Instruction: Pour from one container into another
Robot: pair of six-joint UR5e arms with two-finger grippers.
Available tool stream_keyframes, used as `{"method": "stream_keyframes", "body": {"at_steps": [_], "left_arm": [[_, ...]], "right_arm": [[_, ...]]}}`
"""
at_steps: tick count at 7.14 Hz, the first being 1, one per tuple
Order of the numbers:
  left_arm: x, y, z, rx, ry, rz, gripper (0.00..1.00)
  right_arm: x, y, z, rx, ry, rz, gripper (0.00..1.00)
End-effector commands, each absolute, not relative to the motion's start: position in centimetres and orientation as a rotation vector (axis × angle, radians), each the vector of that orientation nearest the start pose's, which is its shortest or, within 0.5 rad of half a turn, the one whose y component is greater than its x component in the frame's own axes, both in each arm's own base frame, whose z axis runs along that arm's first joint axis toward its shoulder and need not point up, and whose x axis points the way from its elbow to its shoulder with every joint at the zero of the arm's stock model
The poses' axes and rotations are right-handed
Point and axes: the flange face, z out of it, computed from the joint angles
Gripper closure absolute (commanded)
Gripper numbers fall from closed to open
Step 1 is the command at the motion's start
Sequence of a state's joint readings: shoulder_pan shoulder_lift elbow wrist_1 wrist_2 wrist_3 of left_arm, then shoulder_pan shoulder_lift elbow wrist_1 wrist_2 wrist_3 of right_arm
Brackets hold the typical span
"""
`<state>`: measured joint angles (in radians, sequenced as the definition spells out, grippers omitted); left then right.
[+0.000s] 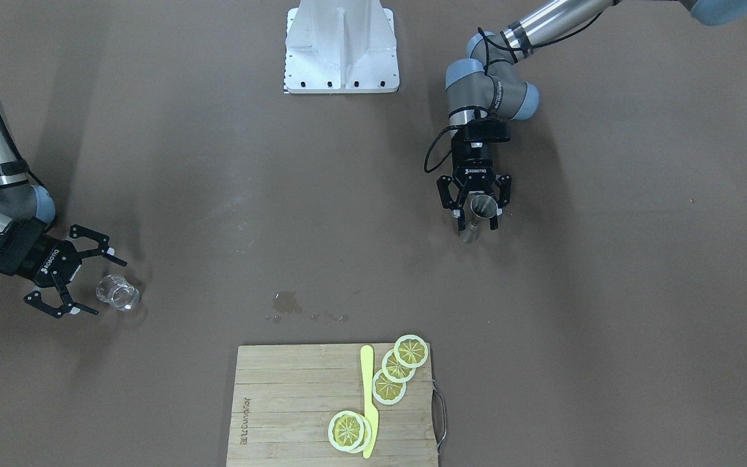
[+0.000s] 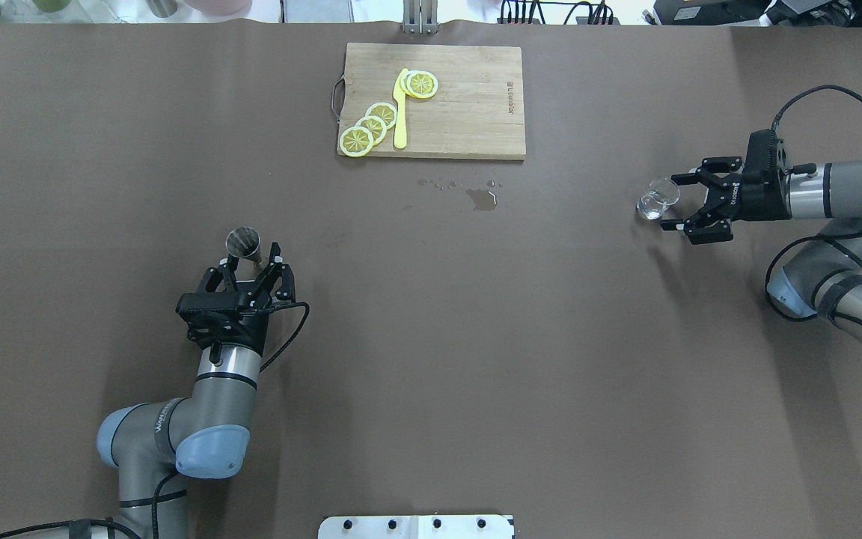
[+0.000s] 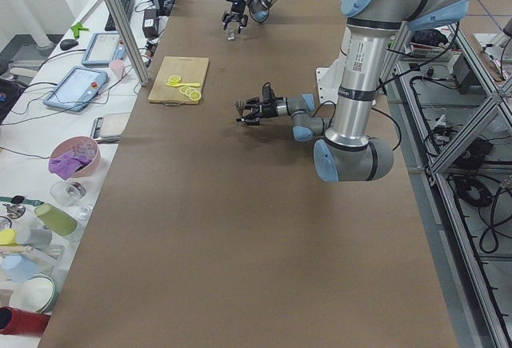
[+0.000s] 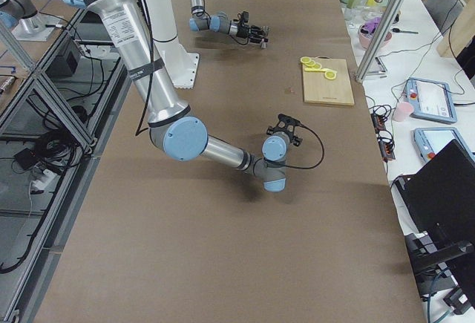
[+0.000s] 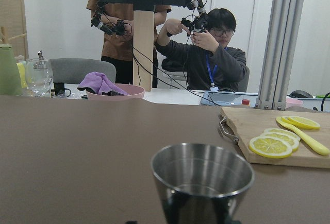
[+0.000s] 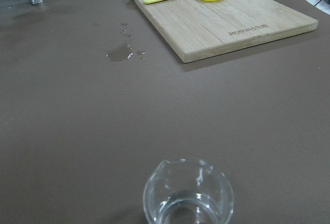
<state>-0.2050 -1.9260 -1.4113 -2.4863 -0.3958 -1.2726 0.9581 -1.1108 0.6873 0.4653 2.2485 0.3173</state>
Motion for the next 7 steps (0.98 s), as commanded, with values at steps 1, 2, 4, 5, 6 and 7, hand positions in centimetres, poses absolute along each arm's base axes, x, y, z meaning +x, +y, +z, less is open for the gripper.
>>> {"method": "stream_keyframes", "body": {"at_steps": [1,2,4,5,6,7], "left_arm": [[55.93,-34.48,41.04,1.259,0.663,-0.547,0.33],[56.12,-34.52,41.26,1.259,0.662,-0.546,0.33],[55.9,-34.67,41.28,1.259,0.67,-0.556,0.33],[55.71,-34.72,41.26,1.26,0.678,-0.562,0.33],[55.67,-34.71,41.21,1.259,0.685,-0.566,0.33],[55.48,-34.67,41.41,1.259,0.691,-0.57,0.34]], "right_arm": [[-30.15,-55.55,59.94,1.167,-1.174,-0.776,0.0],[-30.28,-55.73,59.81,1.169,-1.174,-0.778,0.0],[-29.83,-55.86,60.2,1.166,-1.166,-0.78,0.0],[-29.93,-56.16,59.93,1.17,-1.165,-0.78,0.0],[-30.09,-56.39,59.77,1.169,-1.166,-0.782,0.0],[-30.17,-56.44,59.57,1.171,-1.17,-0.786,0.03]]}}
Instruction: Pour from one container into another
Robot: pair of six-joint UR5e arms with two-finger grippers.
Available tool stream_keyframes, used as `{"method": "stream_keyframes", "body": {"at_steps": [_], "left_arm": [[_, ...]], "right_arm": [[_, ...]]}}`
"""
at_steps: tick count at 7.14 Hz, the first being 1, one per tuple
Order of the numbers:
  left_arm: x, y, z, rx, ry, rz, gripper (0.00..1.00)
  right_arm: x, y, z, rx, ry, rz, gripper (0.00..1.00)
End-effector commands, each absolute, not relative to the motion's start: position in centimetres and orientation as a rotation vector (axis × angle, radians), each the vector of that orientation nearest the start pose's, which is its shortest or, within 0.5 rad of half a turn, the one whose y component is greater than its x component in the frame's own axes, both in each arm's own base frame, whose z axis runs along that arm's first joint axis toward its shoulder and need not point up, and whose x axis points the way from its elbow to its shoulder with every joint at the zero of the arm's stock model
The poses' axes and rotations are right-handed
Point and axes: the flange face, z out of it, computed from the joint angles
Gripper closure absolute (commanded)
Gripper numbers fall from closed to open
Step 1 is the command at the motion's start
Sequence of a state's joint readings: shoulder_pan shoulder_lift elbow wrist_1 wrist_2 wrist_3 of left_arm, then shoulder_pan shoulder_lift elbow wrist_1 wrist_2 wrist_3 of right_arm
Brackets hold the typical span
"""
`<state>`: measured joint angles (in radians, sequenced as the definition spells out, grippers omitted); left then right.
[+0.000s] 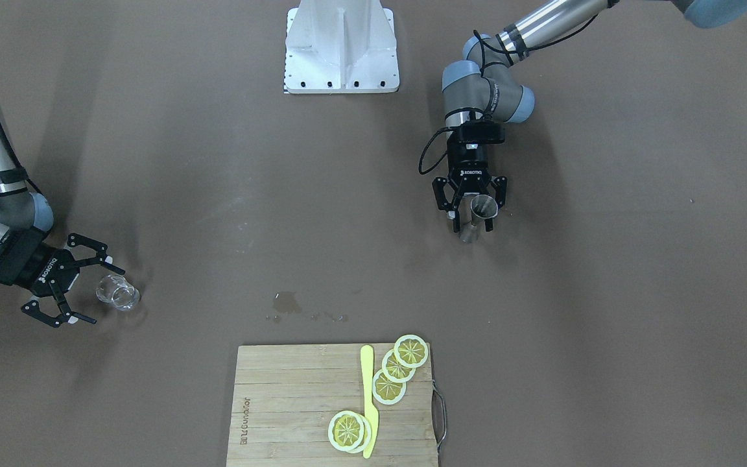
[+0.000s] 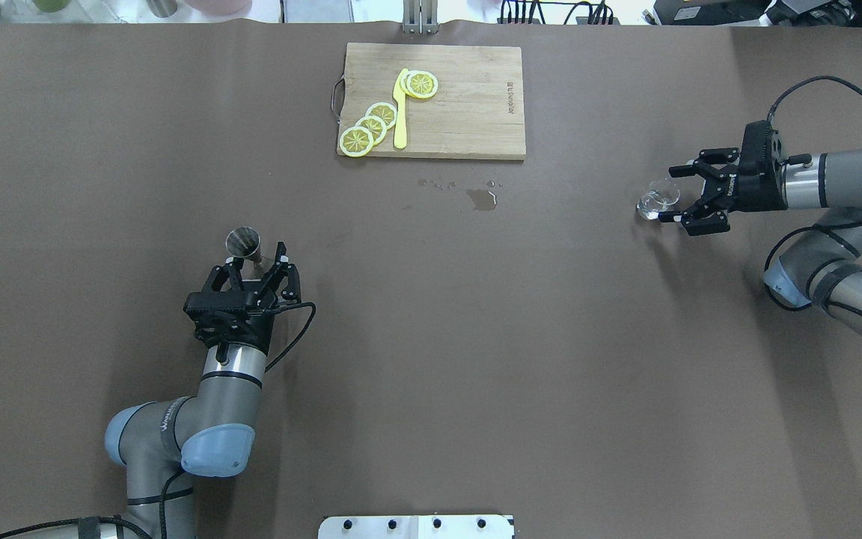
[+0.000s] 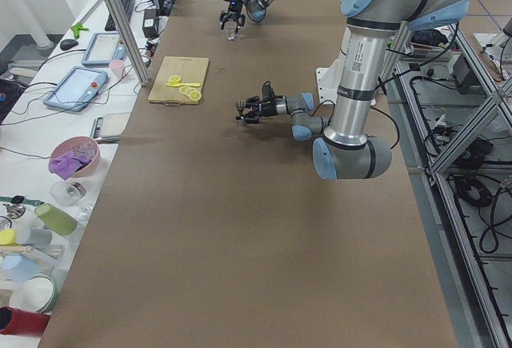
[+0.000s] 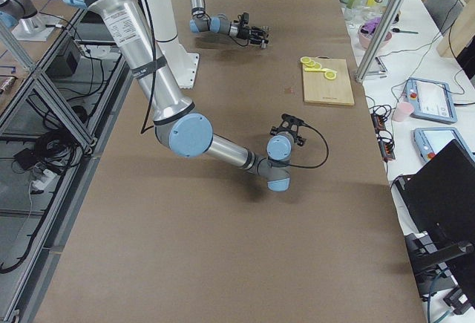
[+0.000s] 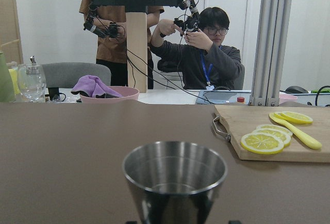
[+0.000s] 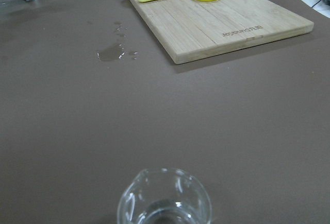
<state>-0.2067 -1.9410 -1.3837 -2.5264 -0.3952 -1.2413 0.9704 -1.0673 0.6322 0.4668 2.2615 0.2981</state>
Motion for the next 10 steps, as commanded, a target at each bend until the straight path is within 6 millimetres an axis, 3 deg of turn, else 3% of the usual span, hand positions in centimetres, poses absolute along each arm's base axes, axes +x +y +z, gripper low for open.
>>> {"method": "stream_keyframes", "body": {"at_steps": [1,3,6,7,10], "left_arm": [[55.43,-34.75,41.41,1.26,0.689,-0.57,0.34],[55.41,-34.76,41.41,1.261,0.688,-0.571,0.36],[55.4,-34.75,41.57,1.26,0.687,-0.571,0.95],[55.43,-34.76,41.48,1.26,0.689,-0.572,1.0],[55.58,-34.69,41.13,1.26,0.693,-0.572,1.0]], "right_arm": [[-30.29,-56.62,59.29,1.174,-1.171,-0.787,0.03],[-30.47,-56.88,58.78,1.183,-1.173,-0.79,0.03],[-30.4,-56.79,59.27,1.173,-1.169,-0.786,0.05],[-30.44,-56.85,59.18,1.175,-1.17,-0.786,0.07],[-30.54,-57.02,58.88,1.179,-1.171,-0.785,0.18]]}}
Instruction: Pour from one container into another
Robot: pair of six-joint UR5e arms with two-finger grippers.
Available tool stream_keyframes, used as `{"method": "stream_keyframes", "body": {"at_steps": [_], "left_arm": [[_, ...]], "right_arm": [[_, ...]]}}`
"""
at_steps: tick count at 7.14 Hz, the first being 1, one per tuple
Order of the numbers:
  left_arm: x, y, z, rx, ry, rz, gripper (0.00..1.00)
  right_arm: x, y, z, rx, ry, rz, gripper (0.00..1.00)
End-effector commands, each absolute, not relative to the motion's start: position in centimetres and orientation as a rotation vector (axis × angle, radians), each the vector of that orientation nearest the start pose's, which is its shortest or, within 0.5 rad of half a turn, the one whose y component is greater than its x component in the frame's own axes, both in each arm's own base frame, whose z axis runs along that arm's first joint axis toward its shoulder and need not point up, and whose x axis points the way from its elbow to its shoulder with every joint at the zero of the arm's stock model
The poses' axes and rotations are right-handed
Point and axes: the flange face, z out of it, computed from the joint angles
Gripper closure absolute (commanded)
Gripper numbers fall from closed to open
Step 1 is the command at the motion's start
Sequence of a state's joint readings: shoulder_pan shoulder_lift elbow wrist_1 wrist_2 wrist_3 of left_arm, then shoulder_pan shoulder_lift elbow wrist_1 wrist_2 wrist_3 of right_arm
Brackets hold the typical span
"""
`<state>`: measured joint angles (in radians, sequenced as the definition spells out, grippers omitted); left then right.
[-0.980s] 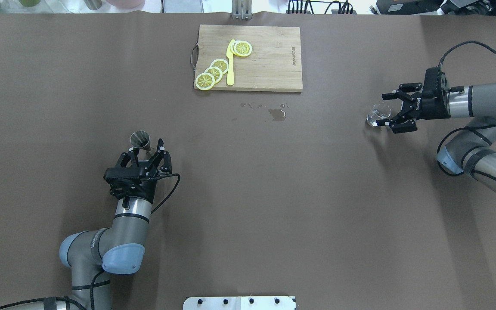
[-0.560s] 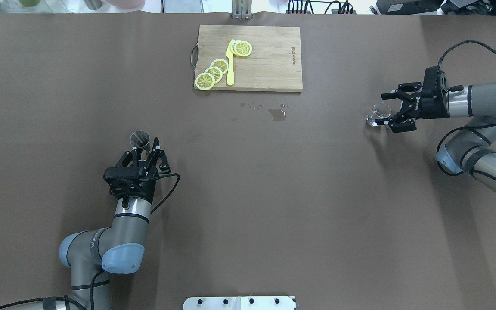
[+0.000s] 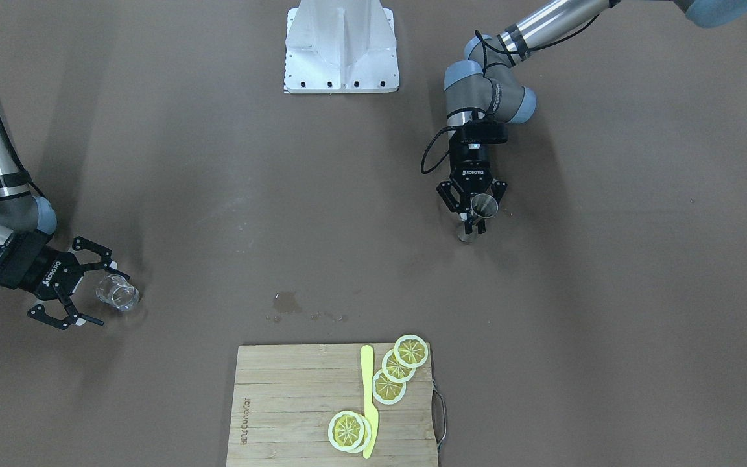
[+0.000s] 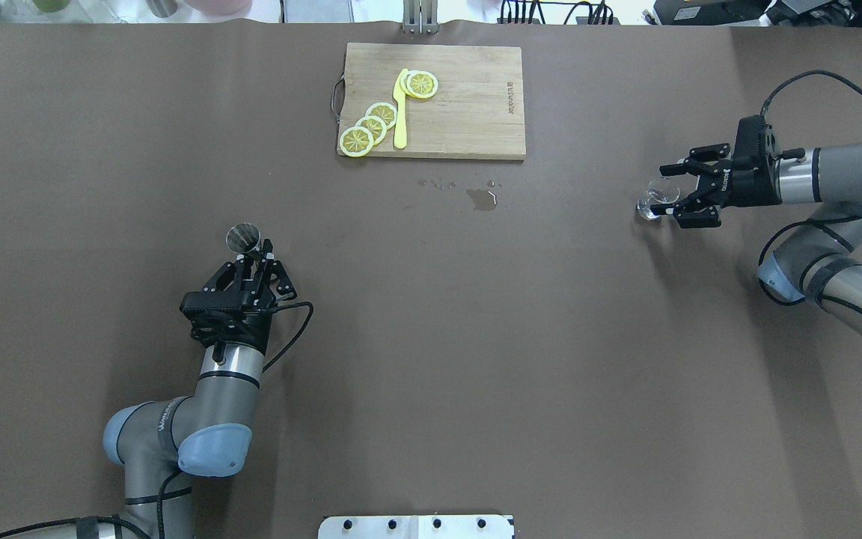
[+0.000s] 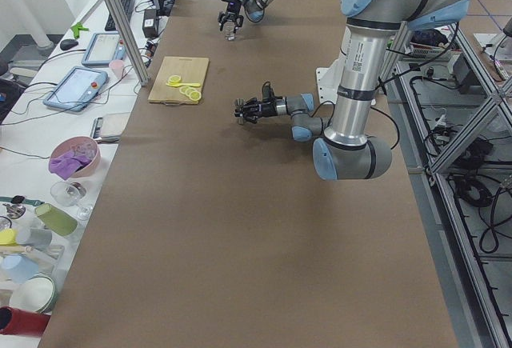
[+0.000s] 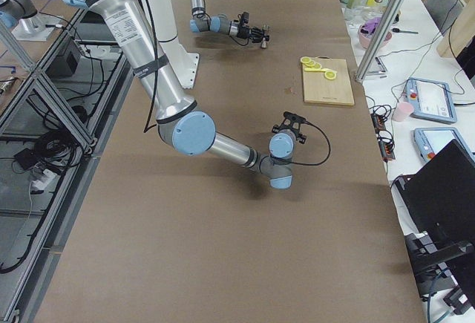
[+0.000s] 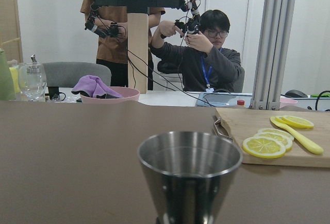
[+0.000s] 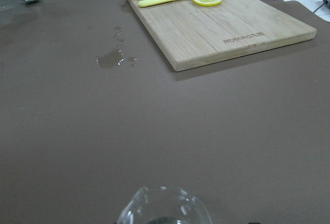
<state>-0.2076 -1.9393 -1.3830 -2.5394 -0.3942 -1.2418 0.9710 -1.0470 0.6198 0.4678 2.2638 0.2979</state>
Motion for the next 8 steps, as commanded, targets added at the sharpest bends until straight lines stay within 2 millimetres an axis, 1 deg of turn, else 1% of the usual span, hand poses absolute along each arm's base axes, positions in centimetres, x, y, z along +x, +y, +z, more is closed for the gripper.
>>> {"method": "stream_keyframes", "body": {"at_steps": [1,2,3,4,5,6,7,8], "left_arm": [[55.6,-34.7,40.7,1.26,0.699,-0.573,1.0],[55.6,-34.7,40.5,1.266,0.685,-0.551,1.0],[55.8,-34.8,39.3,1.283,0.669,-0.514,1.0],[56.3,-35.0,37.2,1.297,0.674,-0.5,1.0],[56.5,-35.8,35.3,1.311,0.669,-0.499,1.0],[56.4,-37.1,34.4,1.298,0.684,-0.494,1.0],[56.3,-39.3,32.4,1.27,0.727,-0.494,1.0],[55.9,-41.2,30.9,1.26,0.741,-0.489,1.0]], "right_arm": [[-30.6,-57.1,58.7,1.183,-1.171,-0.785,0.19],[-30.6,-57.1,58.7,1.181,-1.172,-0.785,0.35],[-30.6,-57.1,58.7,1.181,-1.172,-0.785,0.52],[-30.6,-57.1,58.7,1.182,-1.171,-0.786,0.69],[-30.6,-57.1,58.7,1.181,-1.172,-0.785,0.86],[-30.5,-57.2,58.7,1.18,-1.173,-0.781,1.0],[-30.5,-57.2,58.6,1.171,-1.181,-0.77,1.0],[-29.7,-57.6,58.1,1.147,-1.207,-0.739,1.0]]}}
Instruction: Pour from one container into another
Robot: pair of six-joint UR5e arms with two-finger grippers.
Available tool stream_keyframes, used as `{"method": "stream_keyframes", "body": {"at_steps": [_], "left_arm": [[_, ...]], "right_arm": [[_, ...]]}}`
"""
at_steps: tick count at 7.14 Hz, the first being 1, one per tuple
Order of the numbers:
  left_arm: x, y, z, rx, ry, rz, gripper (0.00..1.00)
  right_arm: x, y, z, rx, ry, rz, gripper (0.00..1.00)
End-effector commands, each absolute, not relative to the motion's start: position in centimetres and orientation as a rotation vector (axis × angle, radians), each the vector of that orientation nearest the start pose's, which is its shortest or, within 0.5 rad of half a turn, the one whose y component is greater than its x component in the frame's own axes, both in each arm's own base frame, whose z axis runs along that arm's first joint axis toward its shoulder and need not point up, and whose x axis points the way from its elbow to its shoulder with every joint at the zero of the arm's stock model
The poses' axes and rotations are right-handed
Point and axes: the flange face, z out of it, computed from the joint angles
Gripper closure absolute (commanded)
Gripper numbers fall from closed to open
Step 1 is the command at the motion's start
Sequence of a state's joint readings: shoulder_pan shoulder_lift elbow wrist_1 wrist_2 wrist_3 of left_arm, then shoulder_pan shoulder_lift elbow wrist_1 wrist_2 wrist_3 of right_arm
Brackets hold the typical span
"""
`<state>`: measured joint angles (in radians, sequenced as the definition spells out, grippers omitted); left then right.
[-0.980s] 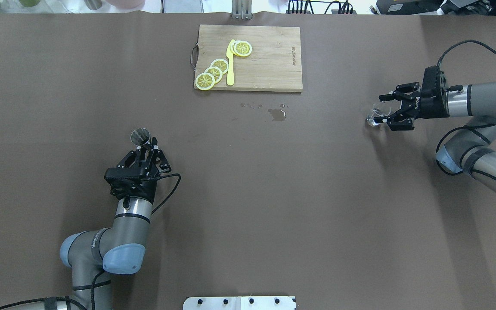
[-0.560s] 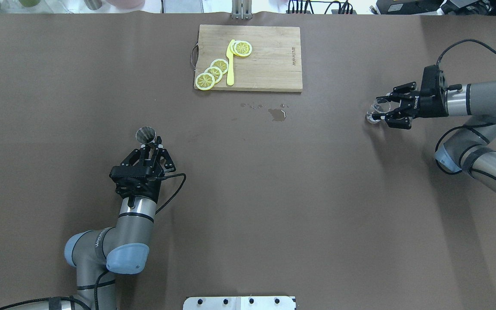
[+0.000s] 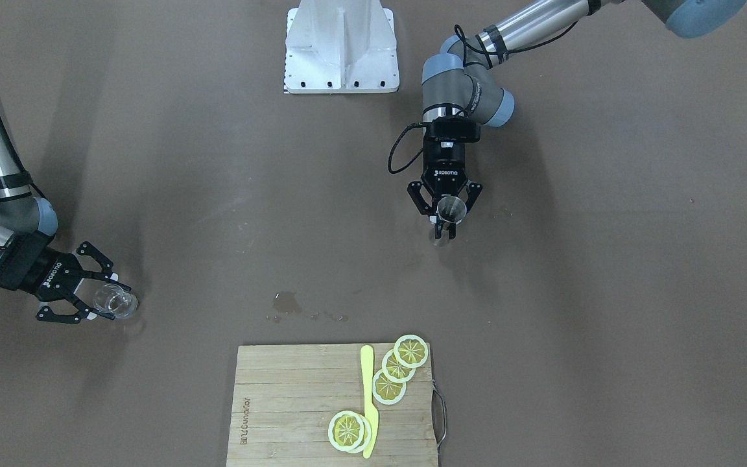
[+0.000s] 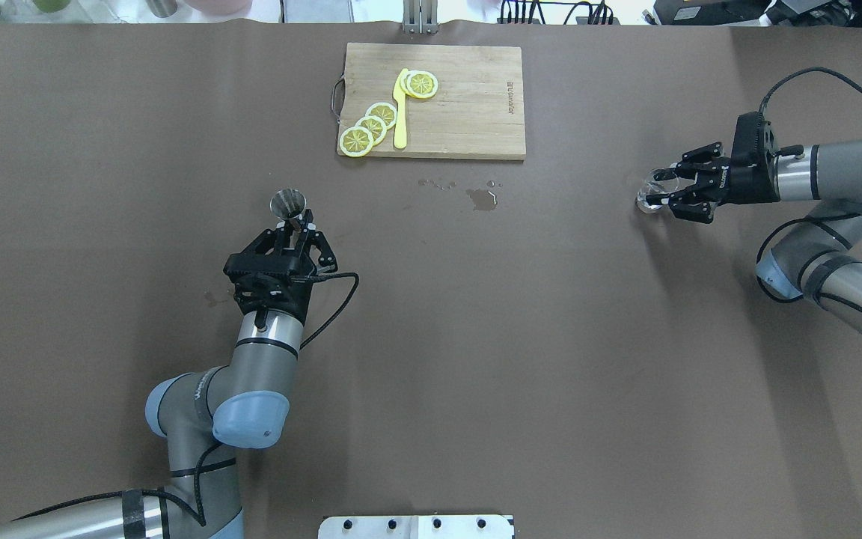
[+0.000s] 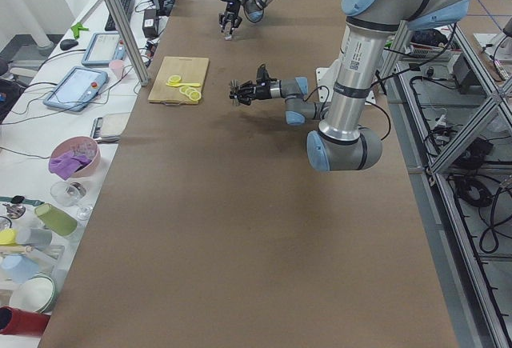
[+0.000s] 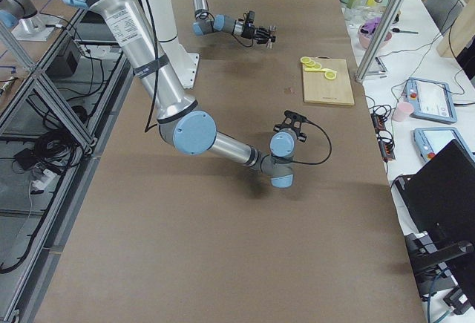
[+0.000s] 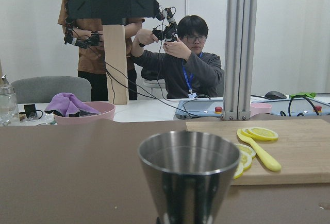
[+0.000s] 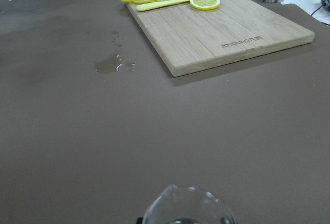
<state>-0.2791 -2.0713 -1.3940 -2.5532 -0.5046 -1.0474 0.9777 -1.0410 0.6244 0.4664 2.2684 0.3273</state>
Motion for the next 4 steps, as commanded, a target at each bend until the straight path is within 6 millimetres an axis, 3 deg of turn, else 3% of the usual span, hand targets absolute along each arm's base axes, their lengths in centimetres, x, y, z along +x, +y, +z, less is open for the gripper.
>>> {"method": "stream_keyframes", "body": {"at_steps": [1,3,4], "left_arm": [[55.9,-42.9,28.5,1.271,0.735,-0.449,1.0],[58.6,-44.7,24.9,1.288,0.721,-0.433,1.0],[59.5,-45.1,22.3,1.286,0.708,-0.424,1.0]], "right_arm": [[-27.9,-58.6,56.7,1.154,-1.219,-0.721,1.0],[-25.0,-60.0,53.3,1.093,-1.229,-0.723,1.0],[-25.1,-60.5,51.1,1.071,-1.227,-0.729,1.0]]}}
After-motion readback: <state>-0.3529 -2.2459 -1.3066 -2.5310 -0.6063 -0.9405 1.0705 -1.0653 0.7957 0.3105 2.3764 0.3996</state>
